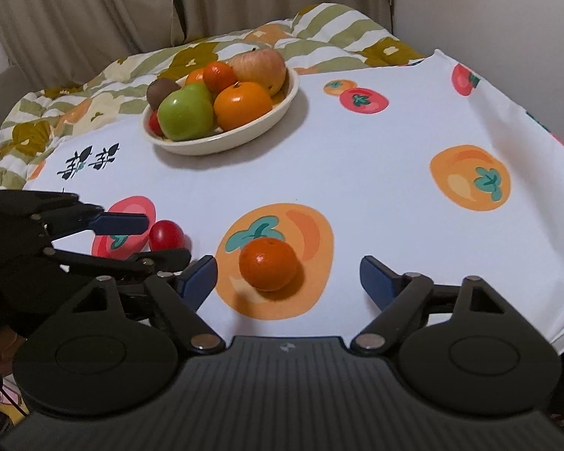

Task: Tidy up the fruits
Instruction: 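Grasp the second red tomato with the left tool while the right tool grasps a mandarin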

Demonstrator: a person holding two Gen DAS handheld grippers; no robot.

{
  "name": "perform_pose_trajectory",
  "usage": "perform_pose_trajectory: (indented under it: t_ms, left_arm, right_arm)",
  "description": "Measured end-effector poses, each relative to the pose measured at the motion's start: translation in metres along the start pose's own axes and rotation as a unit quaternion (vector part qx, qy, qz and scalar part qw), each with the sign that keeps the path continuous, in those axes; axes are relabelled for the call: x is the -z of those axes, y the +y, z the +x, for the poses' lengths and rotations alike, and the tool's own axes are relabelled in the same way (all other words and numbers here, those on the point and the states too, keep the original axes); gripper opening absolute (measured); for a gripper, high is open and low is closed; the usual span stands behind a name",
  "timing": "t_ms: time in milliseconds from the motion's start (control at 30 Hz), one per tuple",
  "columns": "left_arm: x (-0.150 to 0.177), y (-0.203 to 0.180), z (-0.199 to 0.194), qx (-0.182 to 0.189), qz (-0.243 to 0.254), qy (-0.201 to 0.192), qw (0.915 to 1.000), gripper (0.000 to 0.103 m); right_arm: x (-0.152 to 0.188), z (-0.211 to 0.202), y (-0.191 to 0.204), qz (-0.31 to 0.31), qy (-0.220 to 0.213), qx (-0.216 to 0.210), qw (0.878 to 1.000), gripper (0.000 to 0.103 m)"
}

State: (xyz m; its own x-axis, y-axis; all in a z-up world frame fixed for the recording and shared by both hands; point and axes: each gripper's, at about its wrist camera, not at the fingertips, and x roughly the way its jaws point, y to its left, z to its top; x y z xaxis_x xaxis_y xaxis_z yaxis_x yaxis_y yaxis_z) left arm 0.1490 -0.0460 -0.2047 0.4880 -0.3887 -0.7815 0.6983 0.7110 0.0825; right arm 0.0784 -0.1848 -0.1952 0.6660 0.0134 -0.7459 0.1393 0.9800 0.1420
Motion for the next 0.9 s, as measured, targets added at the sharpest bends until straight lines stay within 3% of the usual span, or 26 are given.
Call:
perform_pose_trajectory:
  t_ms: [100,900]
  left_arm:
    - [0.000,0.000,0.002,0.013,0.002,0.002,0.9999,0.036]
    - [0.020,0.015,-0.019,-0.006,-0.046,0.010,0.9989,0.036]
  right_arm:
    - [-0.001,0.003,0.004,-0.003,0.005,-0.004,1.000,0.087]
    - [-0.008,0.022,0.010,-0.011,0.026,0.004,1.000,0.071]
